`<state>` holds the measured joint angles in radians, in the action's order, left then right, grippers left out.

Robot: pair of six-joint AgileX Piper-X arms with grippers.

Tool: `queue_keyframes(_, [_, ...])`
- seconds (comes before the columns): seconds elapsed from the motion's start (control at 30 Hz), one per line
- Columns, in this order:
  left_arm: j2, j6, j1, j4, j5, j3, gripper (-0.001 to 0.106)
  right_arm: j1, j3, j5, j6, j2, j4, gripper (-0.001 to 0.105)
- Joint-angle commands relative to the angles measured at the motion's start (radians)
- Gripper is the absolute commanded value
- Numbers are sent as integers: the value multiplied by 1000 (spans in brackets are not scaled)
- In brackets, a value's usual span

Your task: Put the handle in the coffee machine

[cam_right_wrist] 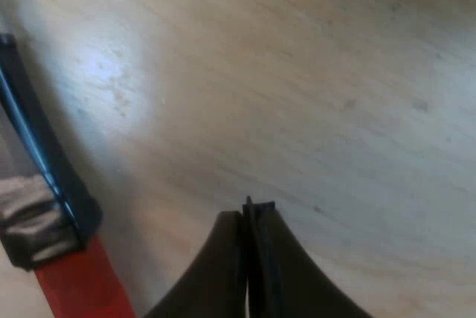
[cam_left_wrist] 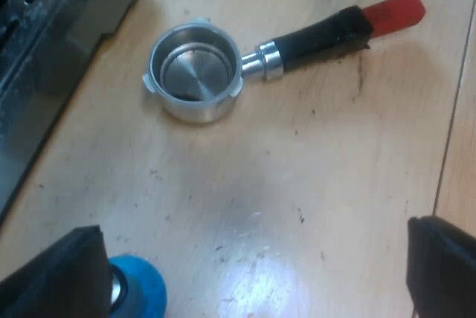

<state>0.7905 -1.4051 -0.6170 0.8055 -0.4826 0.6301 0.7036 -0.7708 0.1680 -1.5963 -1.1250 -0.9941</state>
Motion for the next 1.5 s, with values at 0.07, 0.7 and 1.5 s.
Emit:
queue_keyframes(0.07, [3,-7,-5,-4,34,-3,82,3,27,-18,-1,-61,32,0])
queue_keyframes(0.7, [3,21,117,71,97,-5,82,137,55,-118,13,-207,102,0])
queue_keyframes(1.5, [-29,60,117,192,97,-5,82,385,52,-188,287,-209,388,0])
